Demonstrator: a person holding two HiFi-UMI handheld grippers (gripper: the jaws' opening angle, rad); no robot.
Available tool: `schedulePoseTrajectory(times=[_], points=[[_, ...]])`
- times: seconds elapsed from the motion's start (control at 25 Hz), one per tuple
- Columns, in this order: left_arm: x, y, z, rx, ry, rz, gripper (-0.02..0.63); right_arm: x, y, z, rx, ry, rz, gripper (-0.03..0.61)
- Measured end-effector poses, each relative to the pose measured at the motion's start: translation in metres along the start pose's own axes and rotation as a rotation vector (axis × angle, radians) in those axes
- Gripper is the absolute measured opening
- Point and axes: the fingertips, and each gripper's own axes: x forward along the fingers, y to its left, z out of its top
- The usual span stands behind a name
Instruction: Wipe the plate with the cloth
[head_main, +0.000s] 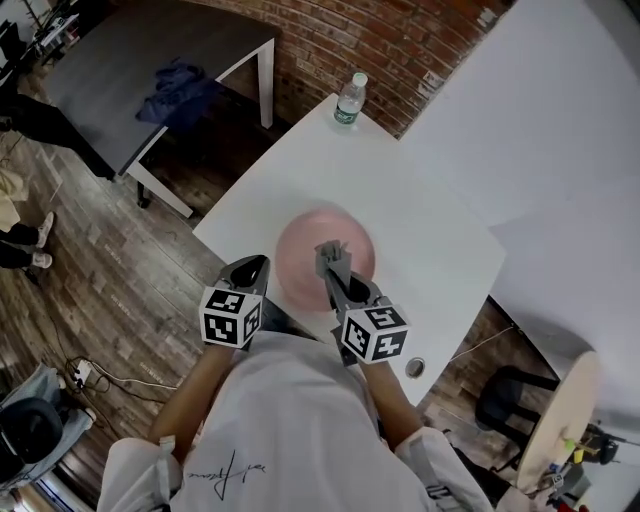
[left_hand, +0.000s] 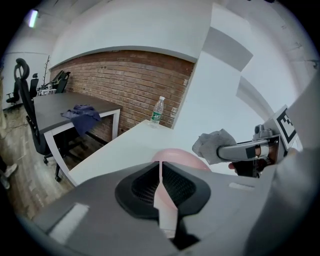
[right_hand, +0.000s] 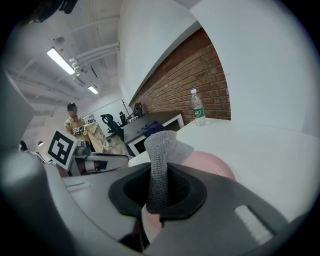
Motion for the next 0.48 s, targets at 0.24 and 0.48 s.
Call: schedulePoseTrajectory(times=[0.24,0.48], points=[[0.022,0.009,-0.006,-0.028,0.040,0.007,0.039,0.018,-0.021,-0.001,-0.024,0.051,-0.016,0.037],[0.052,0.018,-0.015,-0.057,0.106,0.030,0.051,0.036,-0.050,-0.007,-0.009,0.104,-0.054,0.037]])
